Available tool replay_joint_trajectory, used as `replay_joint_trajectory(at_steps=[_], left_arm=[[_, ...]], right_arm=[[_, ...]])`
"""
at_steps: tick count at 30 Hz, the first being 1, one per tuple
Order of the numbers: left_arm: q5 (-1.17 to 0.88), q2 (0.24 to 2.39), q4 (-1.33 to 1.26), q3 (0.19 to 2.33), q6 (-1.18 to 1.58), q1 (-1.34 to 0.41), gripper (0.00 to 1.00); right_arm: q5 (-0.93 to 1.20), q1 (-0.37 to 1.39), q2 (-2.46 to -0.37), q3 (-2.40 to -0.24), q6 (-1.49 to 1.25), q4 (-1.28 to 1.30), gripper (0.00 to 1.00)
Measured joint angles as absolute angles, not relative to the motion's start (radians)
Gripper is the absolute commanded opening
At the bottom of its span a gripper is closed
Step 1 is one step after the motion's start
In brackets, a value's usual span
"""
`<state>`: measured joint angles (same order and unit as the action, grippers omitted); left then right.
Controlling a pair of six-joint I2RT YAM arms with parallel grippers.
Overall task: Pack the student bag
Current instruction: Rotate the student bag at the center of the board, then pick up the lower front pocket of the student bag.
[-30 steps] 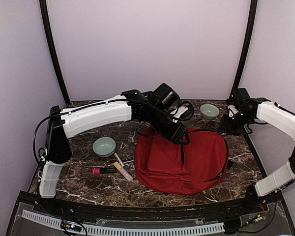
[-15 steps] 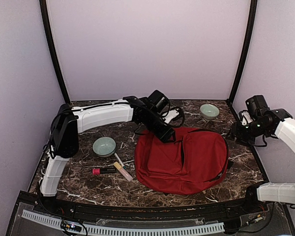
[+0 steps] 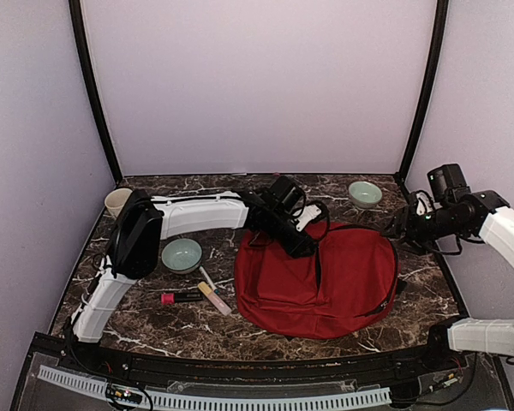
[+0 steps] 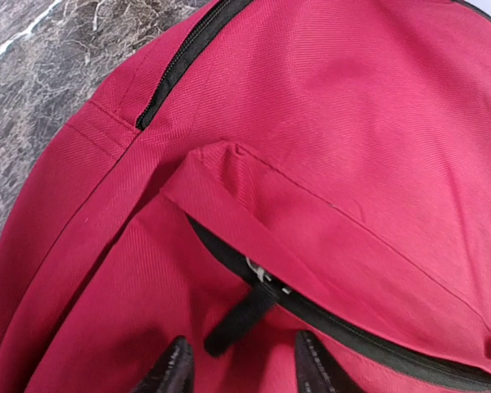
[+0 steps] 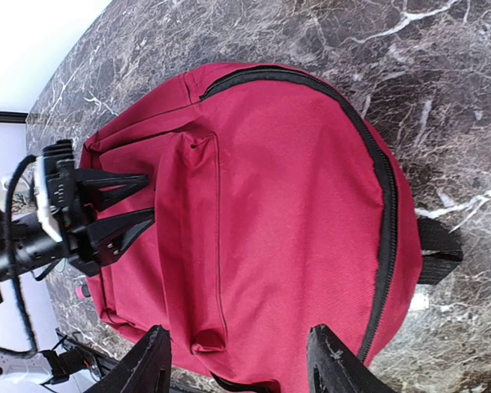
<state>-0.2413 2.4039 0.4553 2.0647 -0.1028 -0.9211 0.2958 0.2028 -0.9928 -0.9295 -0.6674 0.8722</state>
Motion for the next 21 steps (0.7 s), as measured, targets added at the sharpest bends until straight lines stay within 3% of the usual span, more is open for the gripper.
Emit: replay_joint_trajectory(at_steps=[8, 21], left_arm=[[-0.238, 2.468, 0.39, 2.08, -0.091, -0.92, 0.0], [-0.248, 2.464, 0.389, 2.093, -0.064, -0.92, 0.0]], right_arm=[[0.312, 0.266, -1.067, -0.95, -0.719, 0.818, 0.57], [0.29, 0.522, -1.369, -1.114, -0.715, 0.698, 0.56]])
